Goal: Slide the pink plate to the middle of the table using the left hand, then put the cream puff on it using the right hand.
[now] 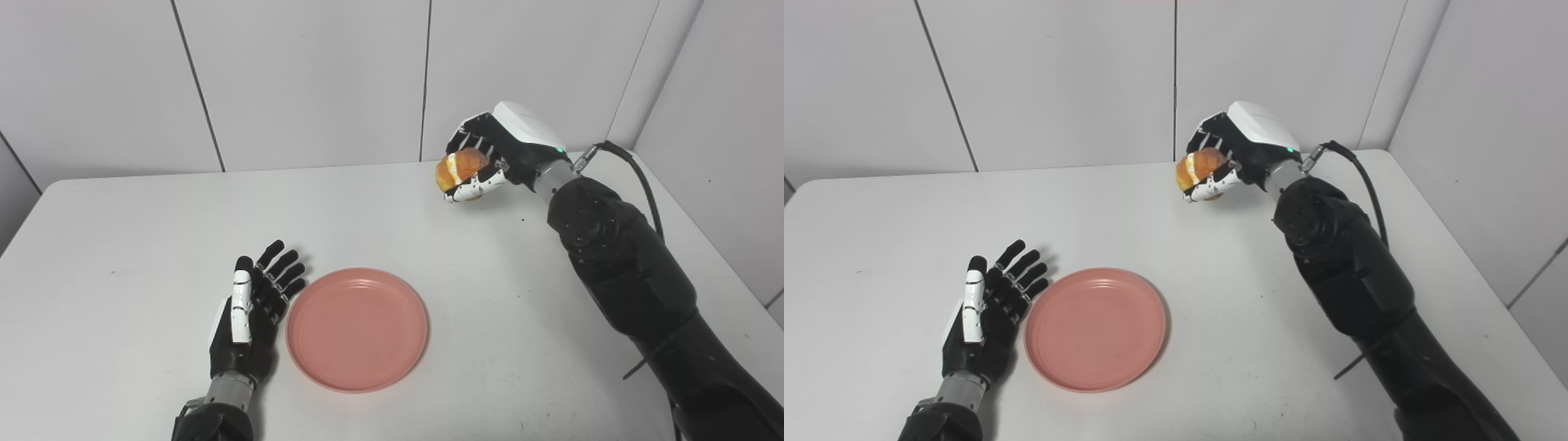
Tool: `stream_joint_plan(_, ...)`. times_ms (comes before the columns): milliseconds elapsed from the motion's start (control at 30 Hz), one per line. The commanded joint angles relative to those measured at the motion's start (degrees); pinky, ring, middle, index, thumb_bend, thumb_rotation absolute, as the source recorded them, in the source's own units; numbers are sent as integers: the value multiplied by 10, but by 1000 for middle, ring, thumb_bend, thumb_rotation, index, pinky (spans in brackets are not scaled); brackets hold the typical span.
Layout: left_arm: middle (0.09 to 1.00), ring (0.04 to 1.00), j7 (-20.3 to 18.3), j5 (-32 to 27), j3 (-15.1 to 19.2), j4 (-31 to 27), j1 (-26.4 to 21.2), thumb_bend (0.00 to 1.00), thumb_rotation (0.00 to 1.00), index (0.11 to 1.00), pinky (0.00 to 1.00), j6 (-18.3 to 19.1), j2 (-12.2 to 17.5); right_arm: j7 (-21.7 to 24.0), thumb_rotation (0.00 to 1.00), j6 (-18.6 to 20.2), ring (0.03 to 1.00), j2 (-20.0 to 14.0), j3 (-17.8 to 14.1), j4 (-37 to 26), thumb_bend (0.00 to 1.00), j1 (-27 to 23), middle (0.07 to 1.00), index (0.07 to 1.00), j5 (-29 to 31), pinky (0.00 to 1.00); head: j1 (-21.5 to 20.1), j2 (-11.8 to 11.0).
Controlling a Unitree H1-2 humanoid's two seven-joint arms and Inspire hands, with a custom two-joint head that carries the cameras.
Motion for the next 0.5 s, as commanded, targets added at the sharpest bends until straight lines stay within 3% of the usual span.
stream_joint_plan(0, 835, 831, 10, 9, -2, 1, -11, 551, 1000, 827, 846, -5, -8, 11, 122, 5, 434, 3, 2, -34, 505, -17, 499, 490, -15, 358, 8, 1)
stream_joint_plan(467, 838, 831, 29, 57, -20, -2, -13, 563, 1000, 826, 833, -23, -25, 62, 123, -20, 409, 54, 72, -87, 509, 20, 492, 490, -44, 333, 63, 18)
